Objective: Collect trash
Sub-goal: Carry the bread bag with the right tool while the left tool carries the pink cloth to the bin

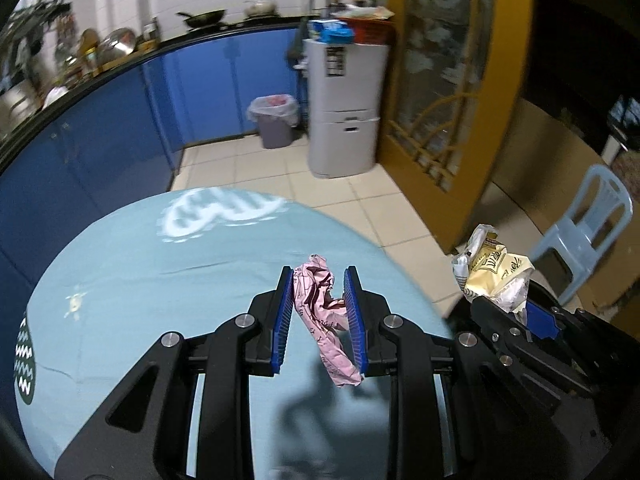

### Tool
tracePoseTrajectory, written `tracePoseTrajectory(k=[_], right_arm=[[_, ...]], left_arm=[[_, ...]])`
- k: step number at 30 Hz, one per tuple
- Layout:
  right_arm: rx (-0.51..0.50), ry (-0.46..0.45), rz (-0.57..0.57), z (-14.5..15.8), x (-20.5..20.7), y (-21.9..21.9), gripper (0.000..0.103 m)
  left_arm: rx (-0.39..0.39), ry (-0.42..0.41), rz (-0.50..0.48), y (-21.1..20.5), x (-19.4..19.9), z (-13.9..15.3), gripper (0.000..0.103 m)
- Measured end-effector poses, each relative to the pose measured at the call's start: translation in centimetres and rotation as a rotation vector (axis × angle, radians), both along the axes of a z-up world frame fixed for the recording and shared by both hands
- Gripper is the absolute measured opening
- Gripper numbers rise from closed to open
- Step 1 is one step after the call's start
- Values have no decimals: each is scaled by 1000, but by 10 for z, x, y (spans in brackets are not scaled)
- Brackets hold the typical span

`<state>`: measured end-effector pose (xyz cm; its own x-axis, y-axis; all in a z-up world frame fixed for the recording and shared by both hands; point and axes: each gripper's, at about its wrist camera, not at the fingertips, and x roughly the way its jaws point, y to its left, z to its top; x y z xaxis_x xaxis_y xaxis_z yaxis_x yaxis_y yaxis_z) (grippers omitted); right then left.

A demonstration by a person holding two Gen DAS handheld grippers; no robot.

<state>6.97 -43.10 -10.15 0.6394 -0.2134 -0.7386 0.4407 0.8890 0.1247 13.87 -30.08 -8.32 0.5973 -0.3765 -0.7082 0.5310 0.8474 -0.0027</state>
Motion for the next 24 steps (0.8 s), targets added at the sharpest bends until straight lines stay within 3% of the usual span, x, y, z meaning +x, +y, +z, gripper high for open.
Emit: tracePoseTrajectory(k=[12,24], right_arm=[[36,5,-137,-15,-60,-66,25],[55,24,-183,-29,-86,-92,25]], left_arm=[[36,-11,-164,-89,-51,-2,27],[73,1,-232,-130,-78,-13,29]])
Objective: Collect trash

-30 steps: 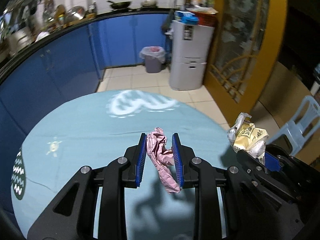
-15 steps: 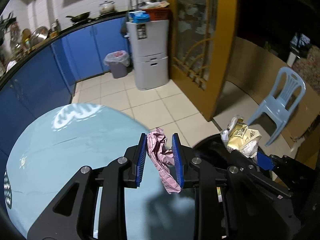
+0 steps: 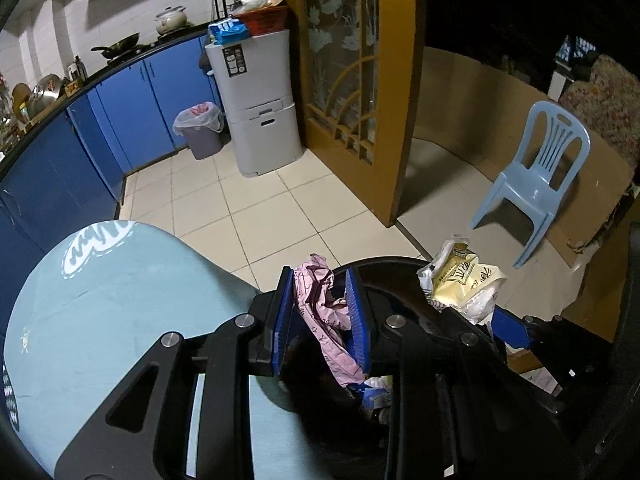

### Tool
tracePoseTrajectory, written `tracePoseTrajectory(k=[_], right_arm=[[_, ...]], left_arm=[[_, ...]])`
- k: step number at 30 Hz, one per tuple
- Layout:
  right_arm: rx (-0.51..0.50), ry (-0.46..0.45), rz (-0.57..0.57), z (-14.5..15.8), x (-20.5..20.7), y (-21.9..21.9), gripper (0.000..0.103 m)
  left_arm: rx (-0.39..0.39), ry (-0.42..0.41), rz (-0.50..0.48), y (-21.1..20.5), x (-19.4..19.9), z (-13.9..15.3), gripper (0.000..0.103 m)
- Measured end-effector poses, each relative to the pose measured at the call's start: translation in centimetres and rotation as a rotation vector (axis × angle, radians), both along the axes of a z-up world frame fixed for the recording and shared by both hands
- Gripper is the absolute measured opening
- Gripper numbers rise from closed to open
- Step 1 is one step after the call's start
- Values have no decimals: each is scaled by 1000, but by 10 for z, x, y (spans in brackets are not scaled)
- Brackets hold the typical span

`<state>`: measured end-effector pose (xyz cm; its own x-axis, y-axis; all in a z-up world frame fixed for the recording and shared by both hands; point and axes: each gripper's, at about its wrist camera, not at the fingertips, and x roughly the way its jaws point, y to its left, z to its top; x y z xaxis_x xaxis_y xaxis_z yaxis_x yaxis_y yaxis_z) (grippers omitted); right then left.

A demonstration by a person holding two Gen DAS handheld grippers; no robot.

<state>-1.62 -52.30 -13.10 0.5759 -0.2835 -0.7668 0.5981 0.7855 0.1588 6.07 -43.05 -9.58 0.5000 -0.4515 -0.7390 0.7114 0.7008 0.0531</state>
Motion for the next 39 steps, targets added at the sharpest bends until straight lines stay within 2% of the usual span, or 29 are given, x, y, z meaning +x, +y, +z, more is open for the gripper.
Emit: tracePoseTrajectory(k=[7,9,11,12,13,16,17,18,19,20,39], right_arm=[[20,2,-3,-6,-3,-4,25],[19,5,-5,-6,-3,-6,28],[19,5,-9,-7,-4,-6,28],[21,5,-11,-7,-4,-7,28],[22,7,-14,-8,-5,-8,29],[50,12,-23,-12,-5,-13,38],[60,15,-28,-13,-6,-15,44],[61,22,-33,-15,-6,-17,66],[60,21,-35,-16,-7,-17,80],[56,13,-34,-15,-7,-16,89],[52,0,-44,-15,-9,-14,91]], left_arm=[[14,10,-4,-8,-4,-5,29],[19,19,-5,-11,-4,-6,31],[21,22,-6,-11,-4,-7,53],[18,11,-2,-11,-5,-6,79],[10,1,-1,-10,-6,-4,94],[-2,-26,-9,-10,-10,0,95],[5,-19,-12,-10,-9,-1,95],[10,-7,-12,-11,-8,-2,96],[11,-2,-10,-10,-7,-3,98],[10,1,-5,-9,-6,-4,98],[49,32,-3,-9,-7,-13,100]])
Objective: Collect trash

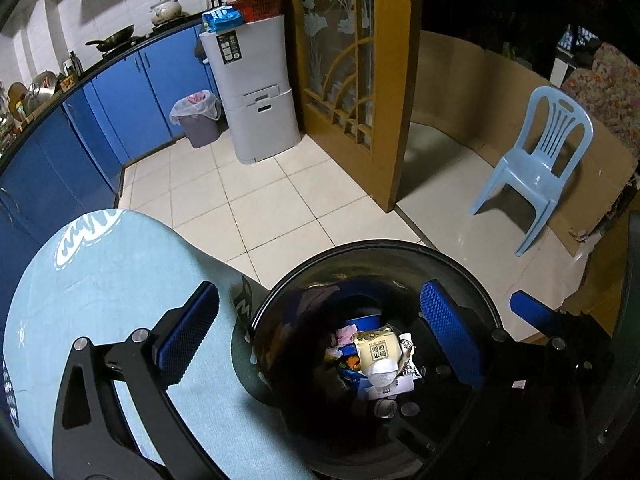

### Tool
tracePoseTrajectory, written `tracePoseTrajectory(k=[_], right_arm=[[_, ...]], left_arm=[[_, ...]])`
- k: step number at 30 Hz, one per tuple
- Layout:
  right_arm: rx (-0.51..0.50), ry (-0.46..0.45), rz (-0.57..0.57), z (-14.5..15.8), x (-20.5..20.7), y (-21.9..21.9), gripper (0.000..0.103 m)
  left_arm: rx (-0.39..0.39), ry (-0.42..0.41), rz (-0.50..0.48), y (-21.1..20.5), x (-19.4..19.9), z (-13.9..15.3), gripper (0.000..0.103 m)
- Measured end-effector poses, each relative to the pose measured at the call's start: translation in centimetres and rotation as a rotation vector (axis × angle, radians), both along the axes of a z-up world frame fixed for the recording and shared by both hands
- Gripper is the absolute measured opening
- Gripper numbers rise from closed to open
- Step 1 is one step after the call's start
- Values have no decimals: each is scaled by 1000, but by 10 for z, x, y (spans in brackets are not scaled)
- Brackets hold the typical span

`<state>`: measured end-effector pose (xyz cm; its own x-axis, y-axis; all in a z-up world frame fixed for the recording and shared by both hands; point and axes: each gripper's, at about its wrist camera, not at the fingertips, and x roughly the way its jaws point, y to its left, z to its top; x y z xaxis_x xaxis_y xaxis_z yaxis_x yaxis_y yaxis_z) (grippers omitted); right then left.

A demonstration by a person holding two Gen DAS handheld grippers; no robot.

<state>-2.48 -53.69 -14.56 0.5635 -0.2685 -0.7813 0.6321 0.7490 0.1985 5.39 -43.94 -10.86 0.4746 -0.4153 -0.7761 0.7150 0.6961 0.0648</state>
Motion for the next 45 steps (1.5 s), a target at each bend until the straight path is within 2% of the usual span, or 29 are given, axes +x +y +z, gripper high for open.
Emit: tracePoseTrajectory(k=[3,15,20,24,27,30,35,45], right_arm=[[2,-2,0,0,0,-1,91],[3,-3,-2,0,0,-1,91],[4,-3,-1,0,0,-1,91],[4,-3,1,0,-1,0,91],[6,-6,-3,1,-2,0,91],[10,-9,-5,1,-2,0,91],[14,-15,-4,2,-2,0,91],[13,-20,6,4,-2,0,91]], left_arm=[[10,16,-3,-1,0,-2,100],[-81,105,-32,10,0,2,99],[32,64,18,3,-1,-1,99],[-42,141,-24,9,0,-2,99],[-44,113,-31,8,-3,1,99],[-65,144,-38,10,-1,1,99],[-54,107,-33,9,-6,3,99],[-65,119,-31,11,-4,3,99]])
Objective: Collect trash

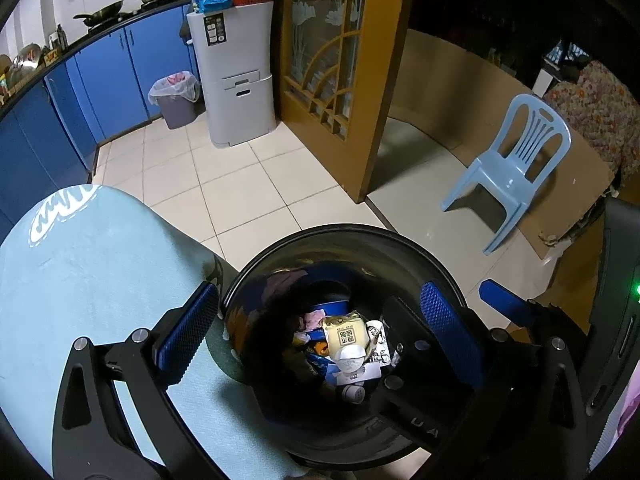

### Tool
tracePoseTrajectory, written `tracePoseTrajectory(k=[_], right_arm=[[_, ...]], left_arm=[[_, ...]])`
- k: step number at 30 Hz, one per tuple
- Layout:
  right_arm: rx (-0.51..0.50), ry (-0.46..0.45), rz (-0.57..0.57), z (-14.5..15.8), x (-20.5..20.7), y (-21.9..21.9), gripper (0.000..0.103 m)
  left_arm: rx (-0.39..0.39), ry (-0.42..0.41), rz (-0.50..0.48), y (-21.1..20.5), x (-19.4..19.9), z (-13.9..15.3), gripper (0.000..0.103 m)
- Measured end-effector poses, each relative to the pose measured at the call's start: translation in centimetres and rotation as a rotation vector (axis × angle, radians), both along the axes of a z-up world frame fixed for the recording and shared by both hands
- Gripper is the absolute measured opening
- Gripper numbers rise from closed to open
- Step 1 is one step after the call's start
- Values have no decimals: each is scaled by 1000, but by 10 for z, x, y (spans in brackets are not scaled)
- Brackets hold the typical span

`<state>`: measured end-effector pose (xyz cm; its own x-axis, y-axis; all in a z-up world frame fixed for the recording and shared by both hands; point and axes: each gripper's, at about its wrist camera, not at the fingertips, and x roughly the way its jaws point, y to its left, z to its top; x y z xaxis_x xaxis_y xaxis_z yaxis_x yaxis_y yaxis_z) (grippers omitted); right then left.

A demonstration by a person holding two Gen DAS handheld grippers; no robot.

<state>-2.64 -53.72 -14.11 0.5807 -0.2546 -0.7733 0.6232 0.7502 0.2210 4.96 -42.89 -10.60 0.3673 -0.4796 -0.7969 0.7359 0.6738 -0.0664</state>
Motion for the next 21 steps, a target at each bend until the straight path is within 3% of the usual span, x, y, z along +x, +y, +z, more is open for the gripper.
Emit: tracePoseTrajectory(k=[11,21], right_arm=[[2,-5,3,1,0,1,91],[-1,-6,-2,2,-1,0,91]], left_arm=[[-21,-56,10,4,-4,4,99],[-7,-11,60,6,3,1,99]])
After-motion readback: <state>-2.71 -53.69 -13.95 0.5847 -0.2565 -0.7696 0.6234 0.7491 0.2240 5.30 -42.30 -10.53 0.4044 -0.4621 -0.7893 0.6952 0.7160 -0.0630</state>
